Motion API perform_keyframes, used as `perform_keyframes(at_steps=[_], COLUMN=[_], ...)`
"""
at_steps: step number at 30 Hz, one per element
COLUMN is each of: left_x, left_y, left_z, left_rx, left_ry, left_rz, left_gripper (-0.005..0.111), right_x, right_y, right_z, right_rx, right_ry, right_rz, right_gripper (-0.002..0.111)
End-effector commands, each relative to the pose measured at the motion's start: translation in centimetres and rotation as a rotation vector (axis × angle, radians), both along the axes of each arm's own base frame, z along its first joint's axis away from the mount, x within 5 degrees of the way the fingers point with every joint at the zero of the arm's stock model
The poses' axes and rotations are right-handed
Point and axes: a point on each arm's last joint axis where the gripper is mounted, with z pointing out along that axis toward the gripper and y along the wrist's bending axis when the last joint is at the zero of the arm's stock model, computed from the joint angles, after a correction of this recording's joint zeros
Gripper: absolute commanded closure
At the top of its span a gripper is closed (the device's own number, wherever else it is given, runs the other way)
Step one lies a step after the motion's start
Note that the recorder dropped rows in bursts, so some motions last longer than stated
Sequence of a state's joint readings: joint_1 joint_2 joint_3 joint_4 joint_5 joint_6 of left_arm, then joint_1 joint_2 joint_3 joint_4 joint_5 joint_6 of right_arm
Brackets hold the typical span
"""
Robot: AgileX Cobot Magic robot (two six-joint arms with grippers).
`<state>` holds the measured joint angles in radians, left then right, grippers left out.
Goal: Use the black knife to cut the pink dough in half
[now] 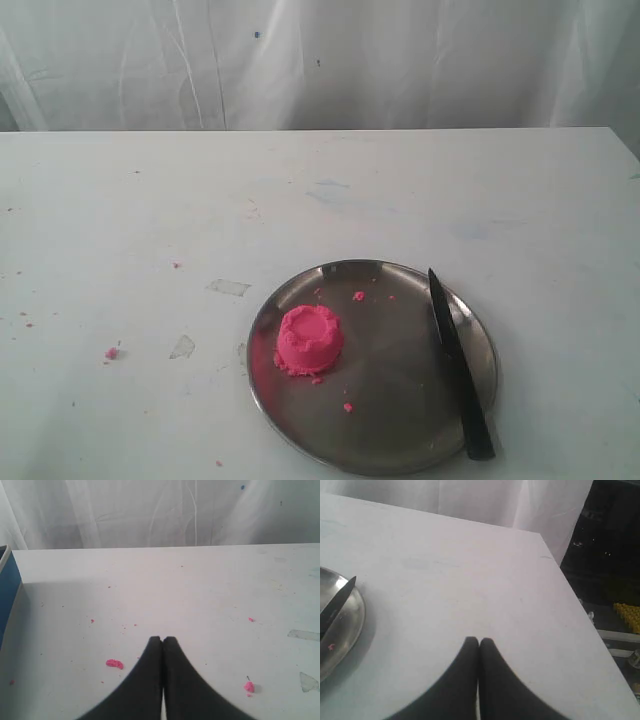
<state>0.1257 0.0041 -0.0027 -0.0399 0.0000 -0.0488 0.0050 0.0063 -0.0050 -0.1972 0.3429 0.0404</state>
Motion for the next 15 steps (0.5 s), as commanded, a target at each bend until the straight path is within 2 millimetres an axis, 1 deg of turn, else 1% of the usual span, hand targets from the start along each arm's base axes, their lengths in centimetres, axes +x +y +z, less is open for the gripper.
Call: perform_keyframes(at_steps=[1,3,9,15], left_x=[0.0,0.0,0.0,0.0], left_y=[0.0,0.0,0.0,0.0], left_z=[0.0,0.0,0.0,0.0], left_rx=[-0.009,-0.009,-0.009,-0.009], left_ry=[-0.008,-0.008,-0.008,-0.008], left_rz=[0.002,0.002,0.002,0.002], left_gripper=[0.107,0.107,0.107,0.107], right_x=[0.0,0.0,0.1,0.2], right_y=[-0.1,-0.1,0.1,0.4], right_z=[0.0,0.1,0.7,1.3], right_rx=[-0.056,-0.081,-0.078,0.031], right_ry=[-0.01,-0.024,-0.092,-0.164], right_rz=[0.0,0.006,0.02,0.035], right_gripper=[0.108,0.108,0.108,0.108])
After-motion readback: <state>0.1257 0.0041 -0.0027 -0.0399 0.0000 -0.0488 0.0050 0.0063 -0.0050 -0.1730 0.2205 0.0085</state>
